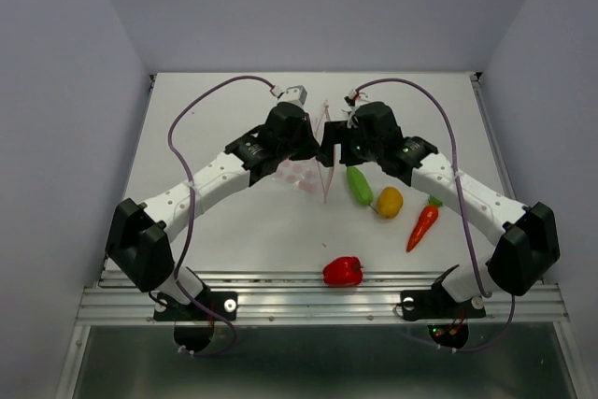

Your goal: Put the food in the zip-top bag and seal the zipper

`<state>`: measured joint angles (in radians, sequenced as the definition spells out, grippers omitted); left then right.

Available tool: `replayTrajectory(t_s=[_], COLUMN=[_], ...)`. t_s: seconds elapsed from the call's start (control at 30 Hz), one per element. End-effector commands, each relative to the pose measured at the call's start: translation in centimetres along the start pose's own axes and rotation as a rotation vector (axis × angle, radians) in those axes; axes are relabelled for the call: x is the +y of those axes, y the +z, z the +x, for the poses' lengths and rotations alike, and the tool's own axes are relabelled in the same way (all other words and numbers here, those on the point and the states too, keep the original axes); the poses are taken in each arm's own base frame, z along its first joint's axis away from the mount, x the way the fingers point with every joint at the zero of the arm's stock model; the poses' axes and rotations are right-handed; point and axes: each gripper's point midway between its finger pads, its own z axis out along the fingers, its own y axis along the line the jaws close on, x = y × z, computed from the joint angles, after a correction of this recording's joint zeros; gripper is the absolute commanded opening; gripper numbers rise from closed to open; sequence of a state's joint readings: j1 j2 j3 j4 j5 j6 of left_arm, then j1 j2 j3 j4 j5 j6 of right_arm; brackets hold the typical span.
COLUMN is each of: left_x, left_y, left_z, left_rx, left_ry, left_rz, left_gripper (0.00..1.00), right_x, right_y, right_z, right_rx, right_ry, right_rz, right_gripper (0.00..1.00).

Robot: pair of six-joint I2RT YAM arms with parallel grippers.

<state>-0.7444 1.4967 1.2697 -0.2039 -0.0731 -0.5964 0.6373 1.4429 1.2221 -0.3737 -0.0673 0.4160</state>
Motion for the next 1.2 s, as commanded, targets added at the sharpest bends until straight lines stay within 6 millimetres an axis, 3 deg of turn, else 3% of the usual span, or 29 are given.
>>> replayTrajectory(t_s=[0.0,0.07,0.2,0.43,0.53,0.7,0.93,1.17], left_x=[0.6,1.8,3.6,4.4,4.6,4.7,4.3,3.5], left_y=[0.9,1.6,2.3,1.9,1.7,1.4,1.7,1.9], left_z=[0.1,1.0,3.3,3.7,3.6,3.7,4.2,4.2], left_rx=[-0.013,0.007,0.043,0.032,0.024,0.024,0.044,0.056], left_ry=[0.004,0.005,0.001,-0.003,0.009,0.023,0.029,0.044], left_rz=[-0.017,-0.054,-0.089,-0.099,-0.102,-0.096,-0.072,-0.036], left_gripper=[0.00,0.00,0.00,0.00,0.00,0.00,0.00,0.00], right_x=[0.5,0.2,-0.2,-3.4,-3.7,-1.1,-1.2,-1.1], right_y=[-1.0,-1.4,-4.0,-6.9,-8.9,-10.4,-10.1,-9.4], right_z=[-1.4,0.5,3.1,9.1,13.5,18.2,21.9,23.4], right_rx=[-0.080,-0.039,-0.003,0.148,0.328,0.483,0.583,0.623], right_ry=[-0.022,-0.039,-0.040,0.063,0.054,-0.067,-0.226,-0.297], right_rz=[-0.008,-0.027,-0.053,0.079,0.057,-0.007,0.034,0.038], right_gripper=[0.92,1.00,1.00,1.00,1.00,1.00,1.00,1.00])
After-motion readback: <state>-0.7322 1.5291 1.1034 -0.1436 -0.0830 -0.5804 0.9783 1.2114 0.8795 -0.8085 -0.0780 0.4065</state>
